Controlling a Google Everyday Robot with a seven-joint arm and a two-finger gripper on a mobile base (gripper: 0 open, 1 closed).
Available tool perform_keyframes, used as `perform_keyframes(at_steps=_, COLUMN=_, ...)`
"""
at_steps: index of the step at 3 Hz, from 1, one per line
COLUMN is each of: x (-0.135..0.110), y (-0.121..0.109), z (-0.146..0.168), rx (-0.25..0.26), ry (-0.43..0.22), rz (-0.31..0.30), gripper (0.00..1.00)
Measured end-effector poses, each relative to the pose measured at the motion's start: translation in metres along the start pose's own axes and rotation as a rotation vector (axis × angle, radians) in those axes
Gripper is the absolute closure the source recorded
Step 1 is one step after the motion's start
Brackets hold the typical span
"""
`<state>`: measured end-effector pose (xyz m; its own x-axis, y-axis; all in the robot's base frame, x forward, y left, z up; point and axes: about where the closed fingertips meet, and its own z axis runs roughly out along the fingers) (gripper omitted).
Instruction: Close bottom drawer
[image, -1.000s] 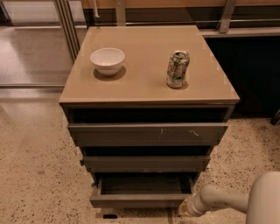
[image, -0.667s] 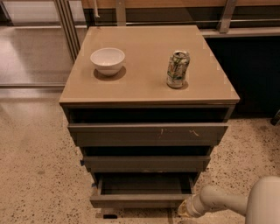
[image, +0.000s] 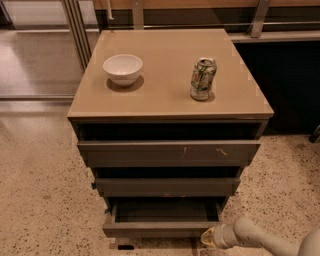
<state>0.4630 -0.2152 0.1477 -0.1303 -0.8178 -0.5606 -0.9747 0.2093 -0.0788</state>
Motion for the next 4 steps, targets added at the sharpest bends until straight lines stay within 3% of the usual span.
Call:
perform_keyframes(at_steps=2, x=-0.016, y=-0.020, z=0.016, rx=0.072, ry=-0.117, rz=-0.099, gripper=1.00)
perform_keyframes(at_steps=4, x=-0.025, y=-0.043, z=0.031, rx=0.110, ry=-0.156, rz=-0.152, gripper=1.00)
